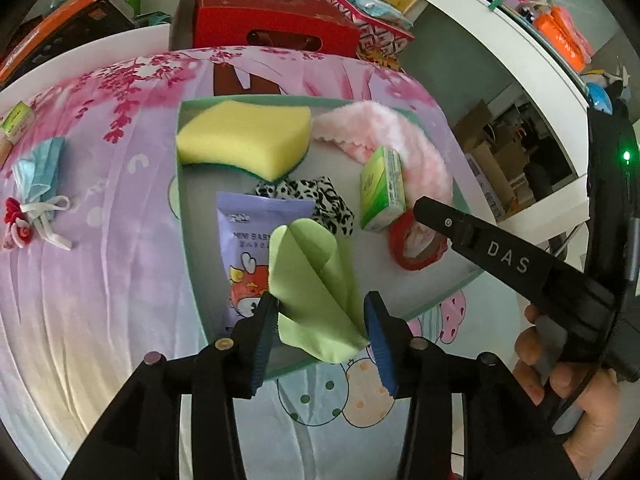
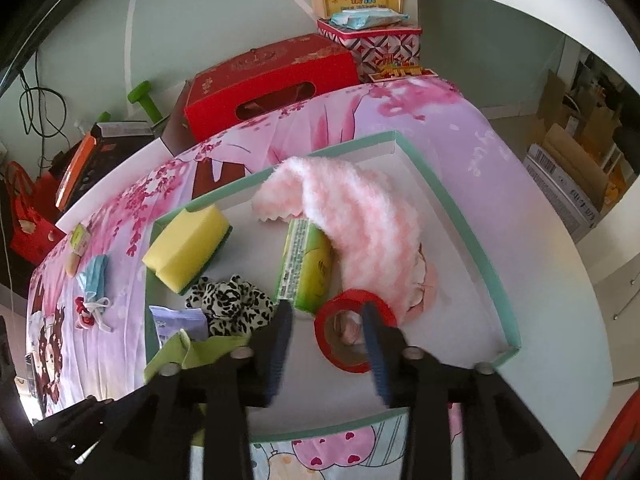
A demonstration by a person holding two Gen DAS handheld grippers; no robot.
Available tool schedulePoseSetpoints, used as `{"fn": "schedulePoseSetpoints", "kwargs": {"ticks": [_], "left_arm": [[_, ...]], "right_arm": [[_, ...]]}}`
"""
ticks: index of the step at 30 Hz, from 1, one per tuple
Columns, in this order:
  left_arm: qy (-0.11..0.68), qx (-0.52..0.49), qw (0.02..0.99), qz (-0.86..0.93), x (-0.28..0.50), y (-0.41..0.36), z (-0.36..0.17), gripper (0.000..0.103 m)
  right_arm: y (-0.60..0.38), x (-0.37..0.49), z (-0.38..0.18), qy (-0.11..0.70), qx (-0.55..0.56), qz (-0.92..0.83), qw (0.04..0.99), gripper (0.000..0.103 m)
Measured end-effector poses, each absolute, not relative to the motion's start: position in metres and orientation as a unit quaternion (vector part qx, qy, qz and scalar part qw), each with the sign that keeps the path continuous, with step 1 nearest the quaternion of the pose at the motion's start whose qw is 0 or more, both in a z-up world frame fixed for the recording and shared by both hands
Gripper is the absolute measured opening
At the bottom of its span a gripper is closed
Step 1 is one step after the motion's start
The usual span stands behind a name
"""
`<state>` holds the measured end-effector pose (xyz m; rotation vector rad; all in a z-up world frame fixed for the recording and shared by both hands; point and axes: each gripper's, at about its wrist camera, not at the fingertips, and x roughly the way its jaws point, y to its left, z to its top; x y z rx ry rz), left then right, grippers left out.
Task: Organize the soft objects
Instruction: 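Carry the cloth and tape over the tray and open both tools to release, then move both tools back over the bed toward the blue mask and red hair tie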
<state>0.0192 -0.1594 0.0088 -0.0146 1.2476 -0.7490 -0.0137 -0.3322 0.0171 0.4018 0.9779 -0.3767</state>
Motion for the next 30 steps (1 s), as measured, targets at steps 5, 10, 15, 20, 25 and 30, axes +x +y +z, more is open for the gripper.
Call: {"fn": "schedulePoseSetpoints", "kwargs": {"ticks": [5, 10, 15, 20, 25, 30], "left_arm": [[0.555, -0.012, 0.766, -0.324, 0.026, -0.143, 0.021, 0.064], [0.539, -0.021, 0.788, -0.298, 0.036, -0.130, 0.031, 0.077], [0.545, -0.029, 0.794, -0.266, 0.047, -0.121, 0.024, 0.089], [0.535, -0.031, 0.810, -0.238, 0.050, -0.118, 0.017, 0.098], [0.533, -0.031, 0.813, -0.233, 0.051, -0.117, 0.014, 0.098], [0.528, -0.031, 0.816, -0.231, 0.052, -0.114, 0.016, 0.098]], "right_arm": [[-0.330, -0.015, 0.024, 0.459, 0.182, -0.181, 0.850, 0.066], [-0.326, -0.015, 0.027, 0.462, 0.167, -0.183, 0.852, 0.089], [-0.324, -0.013, 0.026, 0.466, 0.154, -0.181, 0.852, 0.103], [-0.323, -0.012, 0.024, 0.472, 0.143, -0.188, 0.850, 0.103], [-0.321, -0.010, 0.024, 0.472, 0.141, -0.187, 0.850, 0.103], [-0.317, -0.010, 0.028, 0.467, 0.134, -0.189, 0.853, 0.103]]}}
